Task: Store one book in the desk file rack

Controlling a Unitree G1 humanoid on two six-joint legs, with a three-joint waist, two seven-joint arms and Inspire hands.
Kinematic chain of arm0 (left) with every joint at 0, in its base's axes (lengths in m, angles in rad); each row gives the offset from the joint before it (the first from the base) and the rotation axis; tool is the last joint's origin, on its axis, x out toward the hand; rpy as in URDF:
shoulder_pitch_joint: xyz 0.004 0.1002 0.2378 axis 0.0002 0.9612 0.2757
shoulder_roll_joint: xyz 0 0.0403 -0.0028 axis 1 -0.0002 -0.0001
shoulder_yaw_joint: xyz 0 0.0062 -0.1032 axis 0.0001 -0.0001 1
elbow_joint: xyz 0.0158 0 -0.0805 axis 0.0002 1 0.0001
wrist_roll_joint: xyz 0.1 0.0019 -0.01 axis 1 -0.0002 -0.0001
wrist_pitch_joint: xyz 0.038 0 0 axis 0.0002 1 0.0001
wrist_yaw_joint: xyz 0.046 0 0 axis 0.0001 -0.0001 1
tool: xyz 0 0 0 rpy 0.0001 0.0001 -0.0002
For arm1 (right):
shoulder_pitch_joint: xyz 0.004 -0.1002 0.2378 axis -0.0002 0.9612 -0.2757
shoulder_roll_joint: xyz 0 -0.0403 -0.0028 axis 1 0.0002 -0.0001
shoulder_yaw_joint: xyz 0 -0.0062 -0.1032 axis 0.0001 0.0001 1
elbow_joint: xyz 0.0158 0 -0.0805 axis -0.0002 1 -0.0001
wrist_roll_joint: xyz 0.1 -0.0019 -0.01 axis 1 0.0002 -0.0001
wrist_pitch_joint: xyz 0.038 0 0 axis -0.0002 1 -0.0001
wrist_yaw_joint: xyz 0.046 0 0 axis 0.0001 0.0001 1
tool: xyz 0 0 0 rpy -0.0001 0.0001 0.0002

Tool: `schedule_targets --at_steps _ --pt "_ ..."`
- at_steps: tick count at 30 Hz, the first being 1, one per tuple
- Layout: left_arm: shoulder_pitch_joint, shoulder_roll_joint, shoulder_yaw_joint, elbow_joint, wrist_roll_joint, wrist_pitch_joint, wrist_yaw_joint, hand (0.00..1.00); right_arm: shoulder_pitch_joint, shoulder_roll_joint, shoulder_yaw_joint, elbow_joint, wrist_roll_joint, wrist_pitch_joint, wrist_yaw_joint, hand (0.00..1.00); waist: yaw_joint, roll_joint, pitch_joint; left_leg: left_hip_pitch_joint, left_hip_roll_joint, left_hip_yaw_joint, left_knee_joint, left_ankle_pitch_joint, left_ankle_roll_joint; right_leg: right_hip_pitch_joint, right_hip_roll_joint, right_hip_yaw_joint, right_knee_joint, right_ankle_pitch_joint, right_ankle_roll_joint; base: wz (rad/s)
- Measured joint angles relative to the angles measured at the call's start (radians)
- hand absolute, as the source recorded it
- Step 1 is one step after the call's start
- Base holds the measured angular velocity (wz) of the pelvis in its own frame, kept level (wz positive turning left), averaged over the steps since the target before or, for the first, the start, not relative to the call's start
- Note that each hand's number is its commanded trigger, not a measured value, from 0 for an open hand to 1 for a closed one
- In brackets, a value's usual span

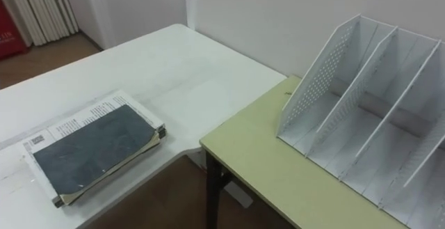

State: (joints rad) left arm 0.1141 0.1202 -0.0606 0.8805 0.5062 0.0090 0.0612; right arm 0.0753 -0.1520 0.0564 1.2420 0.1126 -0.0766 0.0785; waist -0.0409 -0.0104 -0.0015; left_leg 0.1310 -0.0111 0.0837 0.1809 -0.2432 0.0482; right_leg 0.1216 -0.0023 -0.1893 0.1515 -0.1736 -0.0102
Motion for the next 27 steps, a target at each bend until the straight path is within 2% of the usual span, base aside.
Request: schedule_targets --at_steps 2,6,8,13,15,16,17,18,22,27 --pt "0.000 0.000 -0.027 -0.041 0.012 -0.012 -0.001 0.00 -0.002 0.000 0.000 0.000 -0.001 0.000 0.001 0.00 -0.005 -0.001 0.0013 0.001 0.000 0.001 0.000 0.000 0.000 0.000 0.000 0.002 0.000 0.000 0.000 -0.03" --pt "0.000 0.006 -0.088 -0.135 0.110 -0.014 -0.009 0.00 0.001 0.002 0.003 -0.012 -0.001 0.001 0.001 0.00 -0.012 -0.002 0.0025 0.001 0.000 0.010 -0.001 0.000 0.000 -0.003 0.001 0.010 -0.001 0.000 0.000 -0.04" --pt "-0.005 0.009 -0.142 -0.194 0.187 -0.014 -0.018 0.00 0.000 0.002 0.002 -0.016 -0.004 0.001 0.000 0.00 -0.022 -0.003 0.0032 0.001 0.000 0.008 -0.001 0.000 0.000 -0.002 0.000 0.010 0.000 0.000 0.000 0.00" --pt "-0.011 0.017 -0.261 -0.266 0.267 -0.008 -0.051 0.00 -0.021 0.003 0.008 -0.002 -0.009 0.002 -0.003 0.00 -0.057 0.004 0.0056 0.001 0.000 0.010 -0.001 0.000 0.000 -0.002 0.000 0.010 0.000 0.000 0.001 0.00" --pt "-0.011 0.017 -0.309 -0.339 0.316 0.002 -0.077 0.00 -0.030 0.002 0.015 0.008 -0.006 0.002 -0.011 0.00 -0.064 0.004 0.0078 0.000 -0.001 0.009 0.000 0.000 0.000 -0.005 0.000 0.010 0.000 0.000 0.001 0.00" --pt "-0.011 0.029 -0.350 -0.418 0.348 0.006 -0.093 0.00 -0.034 0.002 0.028 0.008 -0.006 0.002 -0.014 0.00 -0.064 0.003 0.0089 -0.002 0.000 0.009 0.000 0.000 0.000 -0.006 0.001 0.011 -0.001 0.000 0.000 0.00" --pt "-0.013 0.042 -0.379 -0.489 0.362 0.003 -0.099 0.00 -0.039 0.001 0.040 0.008 -0.006 0.002 -0.015 0.00 -0.066 0.002 0.0094 -0.002 0.000 0.009 0.000 0.000 0.000 -0.006 0.001 0.013 -0.001 0.000 0.000 -0.03" --pt "-0.024 0.042 -0.398 -0.527 0.362 -0.008 -0.099 0.00 -0.041 0.001 0.042 0.008 -0.006 0.002 -0.020 0.00 -0.067 0.002 0.0093 0.000 0.000 0.009 0.000 0.000 0.000 -0.004 0.001 0.015 -0.001 0.000 0.000 -0.03" --pt "-0.047 0.047 -0.426 -0.578 0.363 -0.025 -0.099 0.00 -0.045 0.003 0.062 0.005 -0.007 -0.001 -0.024 0.00 -0.071 0.002 0.0099 0.000 0.000 -0.003 0.000 0.000 0.000 -0.002 0.002 0.017 -0.005 0.000 0.000 -0.02" --pt "-0.046 0.090 -0.420 -0.722 0.412 -0.023 -0.107 0.00 -0.045 0.002 0.059 0.004 -0.022 -0.001 -0.021 0.00 -0.067 0.000 0.0095 -0.014 0.000 -0.005 0.003 0.001 0.000 -0.007 0.002 0.006 -0.016 0.002 0.000 0.07"
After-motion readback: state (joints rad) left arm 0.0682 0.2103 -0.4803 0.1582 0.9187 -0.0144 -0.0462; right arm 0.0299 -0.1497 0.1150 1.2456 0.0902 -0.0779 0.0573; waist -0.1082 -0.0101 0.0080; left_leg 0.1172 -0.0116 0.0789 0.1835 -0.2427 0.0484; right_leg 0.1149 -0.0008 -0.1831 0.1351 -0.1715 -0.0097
